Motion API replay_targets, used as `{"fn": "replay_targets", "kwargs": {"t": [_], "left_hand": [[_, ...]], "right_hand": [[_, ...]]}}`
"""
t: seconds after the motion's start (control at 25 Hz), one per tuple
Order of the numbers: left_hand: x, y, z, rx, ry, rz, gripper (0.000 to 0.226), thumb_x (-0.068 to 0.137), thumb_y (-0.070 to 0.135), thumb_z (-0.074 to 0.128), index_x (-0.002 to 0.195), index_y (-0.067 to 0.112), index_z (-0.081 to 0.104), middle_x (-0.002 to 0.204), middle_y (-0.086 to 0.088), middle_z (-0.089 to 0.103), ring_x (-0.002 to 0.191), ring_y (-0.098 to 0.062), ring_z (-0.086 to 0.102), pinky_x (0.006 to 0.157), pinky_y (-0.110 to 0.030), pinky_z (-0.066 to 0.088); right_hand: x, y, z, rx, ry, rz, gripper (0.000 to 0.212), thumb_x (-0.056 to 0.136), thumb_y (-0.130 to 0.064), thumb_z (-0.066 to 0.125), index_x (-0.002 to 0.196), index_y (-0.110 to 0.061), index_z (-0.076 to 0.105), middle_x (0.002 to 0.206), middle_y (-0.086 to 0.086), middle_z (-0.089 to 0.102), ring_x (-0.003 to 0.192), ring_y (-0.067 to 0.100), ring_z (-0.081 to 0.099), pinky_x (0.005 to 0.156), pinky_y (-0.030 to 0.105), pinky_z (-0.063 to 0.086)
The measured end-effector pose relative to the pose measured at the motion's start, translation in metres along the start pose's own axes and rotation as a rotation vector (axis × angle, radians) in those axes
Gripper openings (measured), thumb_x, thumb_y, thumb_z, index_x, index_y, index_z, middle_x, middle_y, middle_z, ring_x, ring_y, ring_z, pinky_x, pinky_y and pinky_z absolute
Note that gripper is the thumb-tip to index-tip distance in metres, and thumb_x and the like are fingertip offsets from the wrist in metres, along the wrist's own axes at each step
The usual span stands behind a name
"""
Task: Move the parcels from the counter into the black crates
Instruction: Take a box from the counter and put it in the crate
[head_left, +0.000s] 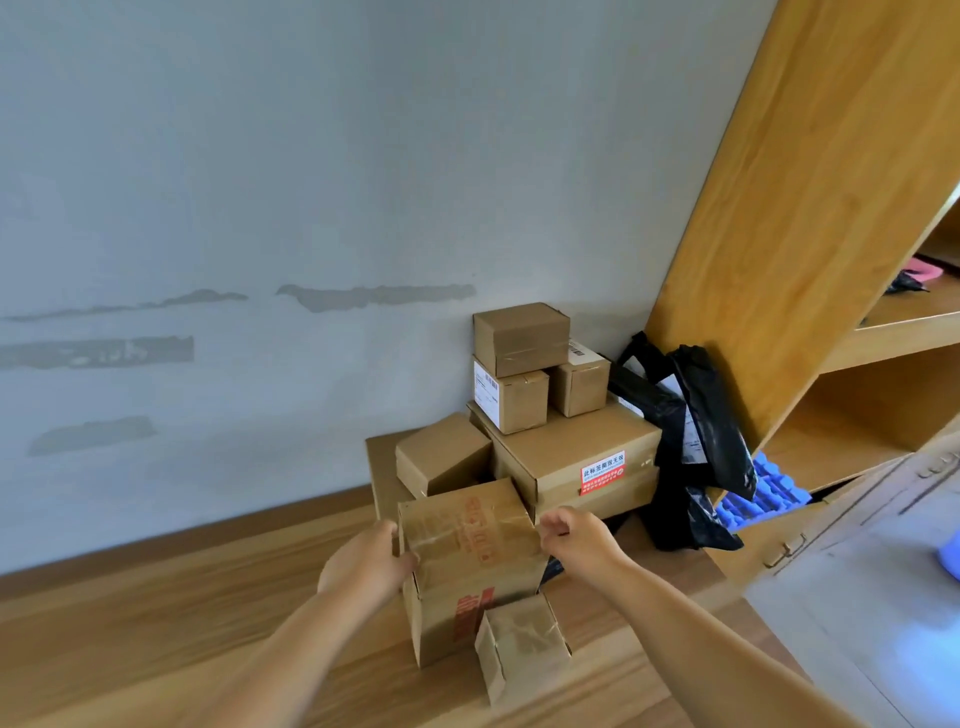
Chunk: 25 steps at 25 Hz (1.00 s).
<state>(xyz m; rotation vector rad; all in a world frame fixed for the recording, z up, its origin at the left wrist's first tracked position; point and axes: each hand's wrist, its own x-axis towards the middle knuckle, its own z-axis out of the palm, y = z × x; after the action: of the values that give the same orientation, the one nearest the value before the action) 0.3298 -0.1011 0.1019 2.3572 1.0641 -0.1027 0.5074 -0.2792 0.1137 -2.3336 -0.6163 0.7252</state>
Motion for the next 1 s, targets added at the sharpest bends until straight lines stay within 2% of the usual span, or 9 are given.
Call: {"fn": "replay_targets", "kwargs": {"t": [0.08,0.24,0.32,0.44,0.56,0.68,0.76,0.88,1.0], "left_hand": [[0.013,-0.005,0.004,-0.038,-0.041,0.003,0.032,0.091,0.044,0.051,0.117,0.025,0.054,0.090,0.014,0.057,0.078,-0.006,0.059,0.070,-0.026,0.052],[0.025,-0.009,0.006,-0.133,-0.163,-0.005,0.024,0.092,0.041,0.052,0.093,0.018,0.059,0.086,0.004,0.064,0.075,-0.011,0.061,0.061,-0.026,0.045],[0.027,-0.010,0.006,-0.219,-0.217,-0.021,0.022,0.093,0.038,0.052,0.088,0.018,0.059,0.082,0.002,0.062,0.072,-0.013,0.059,0.061,-0.031,0.048],[0.022,-0.009,0.004,-0.361,-0.270,-0.064,0.011,0.094,0.030,0.051,0.086,0.026,0.057,0.096,-0.003,0.066,0.084,-0.018,0.062,0.079,-0.036,0.055],[0.015,-0.008,-0.006,-0.369,-0.218,-0.099,0.010,0.092,0.032,0.051,0.086,0.028,0.059,0.099,-0.002,0.068,0.092,-0.020,0.066,0.083,-0.035,0.056],[0.006,-0.009,-0.027,-0.313,-0.142,-0.132,0.014,0.088,0.036,0.054,0.087,0.025,0.063,0.091,-0.001,0.069,0.085,-0.019,0.067,0.081,-0.034,0.057],[-0.006,-0.004,-0.047,-0.312,-0.086,-0.157,0.018,0.089,0.035,0.054,0.080,0.021,0.063,0.082,-0.003,0.070,0.078,-0.021,0.069,0.075,-0.034,0.059],[-0.027,0.006,-0.081,-0.362,0.032,-0.206,0.027,0.089,0.031,0.055,0.072,0.011,0.063,0.070,-0.005,0.069,0.067,-0.022,0.069,0.069,-0.031,0.059],[-0.048,0.012,-0.115,-0.398,0.140,-0.210,0.033,0.086,0.035,0.056,0.076,0.006,0.068,0.071,-0.006,0.072,0.068,-0.023,0.072,0.072,-0.036,0.060]], "right_hand": [[0.015,-0.002,0.010,-0.027,-0.050,0.046,0.027,0.090,-0.014,0.057,0.117,-0.012,0.058,0.104,0.002,0.060,0.096,0.018,0.059,0.076,0.024,0.047],[0.031,-0.003,0.026,-0.029,-0.095,0.137,0.010,0.092,-0.014,0.053,0.099,-0.010,0.058,0.082,0.001,0.057,0.070,0.013,0.053,0.058,0.022,0.042],[0.034,-0.005,0.030,-0.006,-0.101,0.161,0.008,0.093,-0.015,0.051,0.097,-0.011,0.057,0.082,0.002,0.056,0.070,0.013,0.053,0.059,0.023,0.043],[0.036,-0.010,0.034,-0.017,-0.123,0.136,0.009,0.092,-0.018,0.053,0.098,-0.014,0.060,0.089,0.004,0.062,0.080,0.017,0.060,0.071,0.029,0.051],[0.035,-0.021,0.031,-0.029,-0.157,0.101,0.010,0.092,-0.023,0.054,0.097,-0.018,0.061,0.098,0.005,0.067,0.091,0.020,0.065,0.080,0.033,0.055],[0.030,-0.041,0.023,0.010,-0.193,0.051,0.009,0.091,-0.026,0.054,0.093,-0.021,0.061,0.098,0.004,0.068,0.092,0.019,0.065,0.083,0.036,0.057],[0.021,-0.058,0.012,0.035,-0.219,-0.003,0.009,0.091,-0.026,0.055,0.092,-0.019,0.061,0.097,0.004,0.067,0.092,0.019,0.066,0.083,0.036,0.057],[0.003,-0.089,-0.010,0.042,-0.233,-0.112,0.012,0.092,-0.024,0.056,0.089,-0.015,0.062,0.092,0.005,0.067,0.088,0.021,0.068,0.077,0.033,0.059],[-0.014,-0.118,-0.031,0.066,-0.240,-0.220,0.014,0.091,-0.023,0.057,0.089,-0.012,0.065,0.086,0.004,0.067,0.078,0.019,0.069,0.070,0.028,0.059]]}}
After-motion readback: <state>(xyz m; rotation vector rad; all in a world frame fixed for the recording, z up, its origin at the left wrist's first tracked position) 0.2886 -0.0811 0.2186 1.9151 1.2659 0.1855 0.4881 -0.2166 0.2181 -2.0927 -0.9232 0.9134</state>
